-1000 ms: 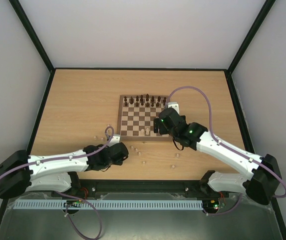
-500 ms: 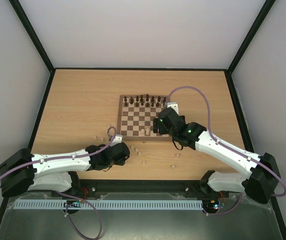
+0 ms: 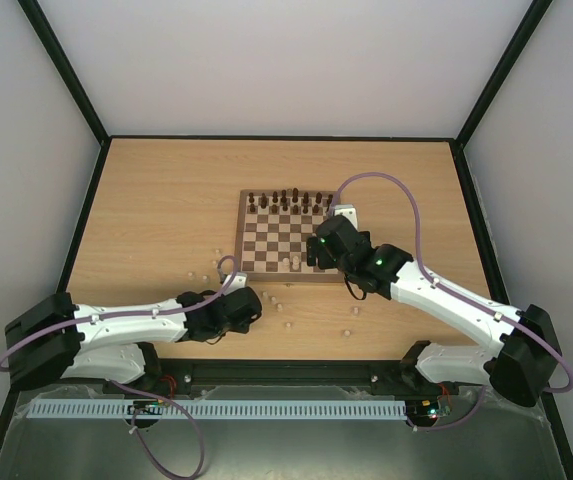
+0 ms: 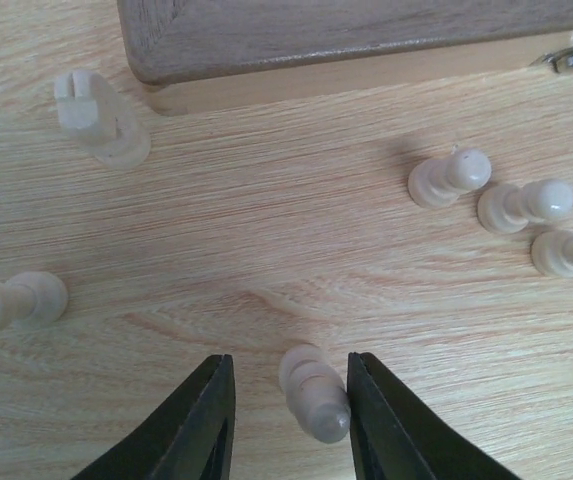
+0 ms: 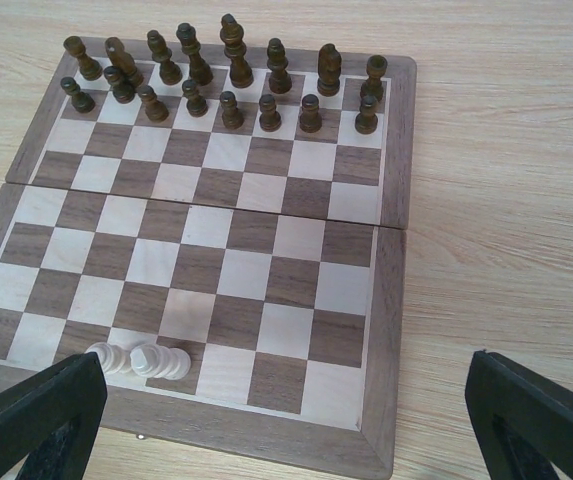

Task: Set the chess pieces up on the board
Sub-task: Pick up the chess piece at the center of the board.

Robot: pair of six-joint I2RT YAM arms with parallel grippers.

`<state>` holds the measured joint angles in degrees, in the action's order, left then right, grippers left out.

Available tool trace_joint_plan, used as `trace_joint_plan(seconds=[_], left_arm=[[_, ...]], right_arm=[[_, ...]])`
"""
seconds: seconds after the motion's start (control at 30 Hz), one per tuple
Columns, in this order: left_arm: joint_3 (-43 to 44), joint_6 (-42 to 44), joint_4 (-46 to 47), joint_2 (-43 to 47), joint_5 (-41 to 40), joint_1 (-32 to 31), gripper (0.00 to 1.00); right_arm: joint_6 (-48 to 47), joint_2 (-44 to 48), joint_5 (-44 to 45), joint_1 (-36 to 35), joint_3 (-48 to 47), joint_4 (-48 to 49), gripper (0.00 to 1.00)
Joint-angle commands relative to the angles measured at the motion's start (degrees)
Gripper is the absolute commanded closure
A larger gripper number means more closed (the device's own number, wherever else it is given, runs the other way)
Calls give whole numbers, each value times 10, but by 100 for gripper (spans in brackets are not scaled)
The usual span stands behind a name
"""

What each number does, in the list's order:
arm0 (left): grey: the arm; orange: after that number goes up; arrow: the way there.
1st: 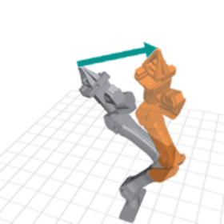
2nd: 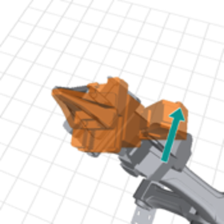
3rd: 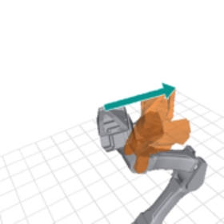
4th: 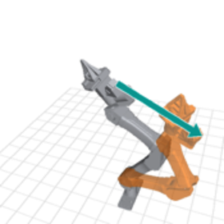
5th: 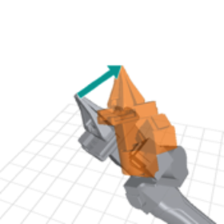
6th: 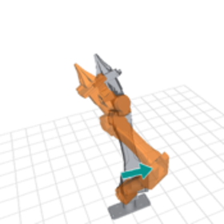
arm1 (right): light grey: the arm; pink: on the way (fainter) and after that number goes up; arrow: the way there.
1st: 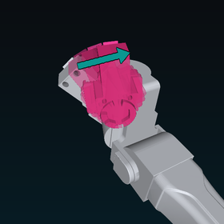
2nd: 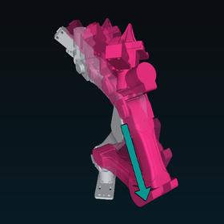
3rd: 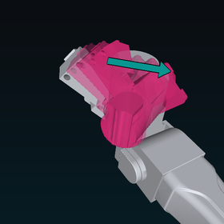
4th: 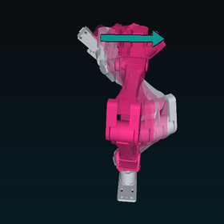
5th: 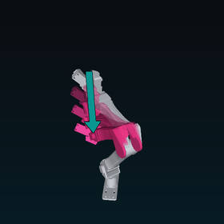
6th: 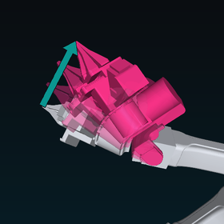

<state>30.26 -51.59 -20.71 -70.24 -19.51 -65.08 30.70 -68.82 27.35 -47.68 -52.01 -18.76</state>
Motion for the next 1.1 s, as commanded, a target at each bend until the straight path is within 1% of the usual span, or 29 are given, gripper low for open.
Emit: trace_joint_plan(seconds=[0.0, 0.27, 0.37, 0.47, 0.6, 0.83, 1.07], left_arm=[[-6, 3, 4, 0, -3, -3, 69], [2, 8, 6, -17, -5, -2, 91], [13, 15, 4, -22, -7, 2, 94], [39, 37, -9, -19, -13, 16, 94], [96, 86, -23, -33, -12, 52, 93], [206, 155, -25, -103, -12, 103, 92], [255, 182, -10, -175, 6, 120, 92]], right_arm=[[4, -1, 9, 2, 6, 2, 1], [4, 0, 9, 2, 6, 2, 1], [4, 2, 13, 2, 6, 1, 1], [8, 6, 26, 2, 7, -1, 1], [12, 19, 38, 3, 11, -2, 2], [15, 25, 43, 6, 14, -3, 1], [15, 25, 46, 8, 15, -5, 1]])
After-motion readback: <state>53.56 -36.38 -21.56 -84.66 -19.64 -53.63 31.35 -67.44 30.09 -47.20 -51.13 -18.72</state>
